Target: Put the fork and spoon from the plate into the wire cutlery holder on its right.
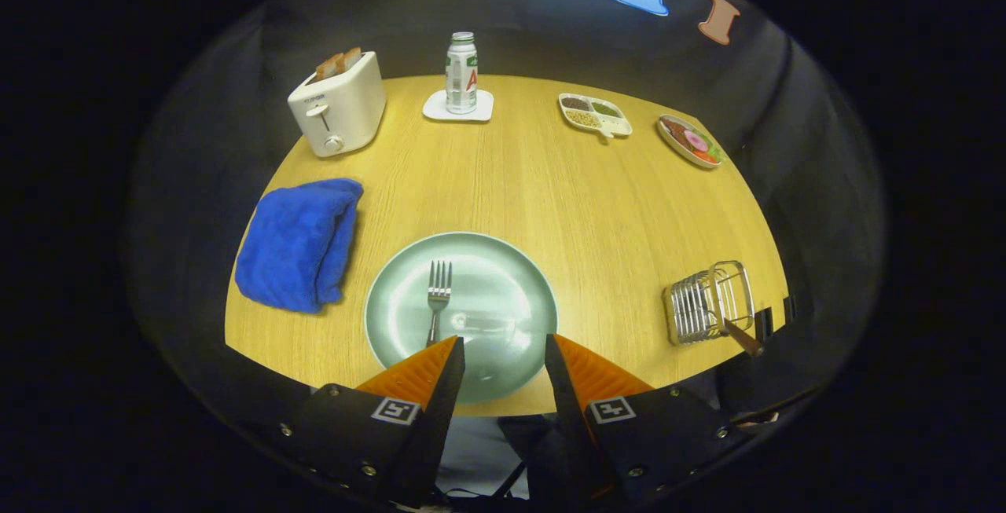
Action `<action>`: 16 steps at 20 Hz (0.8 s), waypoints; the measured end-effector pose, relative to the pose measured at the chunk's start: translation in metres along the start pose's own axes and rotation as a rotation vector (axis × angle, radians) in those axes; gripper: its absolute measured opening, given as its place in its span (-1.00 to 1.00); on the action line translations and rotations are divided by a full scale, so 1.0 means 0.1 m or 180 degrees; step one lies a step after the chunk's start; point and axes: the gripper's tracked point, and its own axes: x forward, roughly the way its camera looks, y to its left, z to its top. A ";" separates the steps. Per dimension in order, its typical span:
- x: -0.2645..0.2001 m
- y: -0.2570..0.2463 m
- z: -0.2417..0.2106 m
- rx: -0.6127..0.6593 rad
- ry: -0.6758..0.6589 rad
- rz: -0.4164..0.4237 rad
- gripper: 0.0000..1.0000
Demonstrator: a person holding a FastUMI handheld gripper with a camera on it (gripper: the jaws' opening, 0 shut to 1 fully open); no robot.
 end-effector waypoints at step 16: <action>0.68 0.53 -0.53 0.0140 0.0698 0.0164 0.27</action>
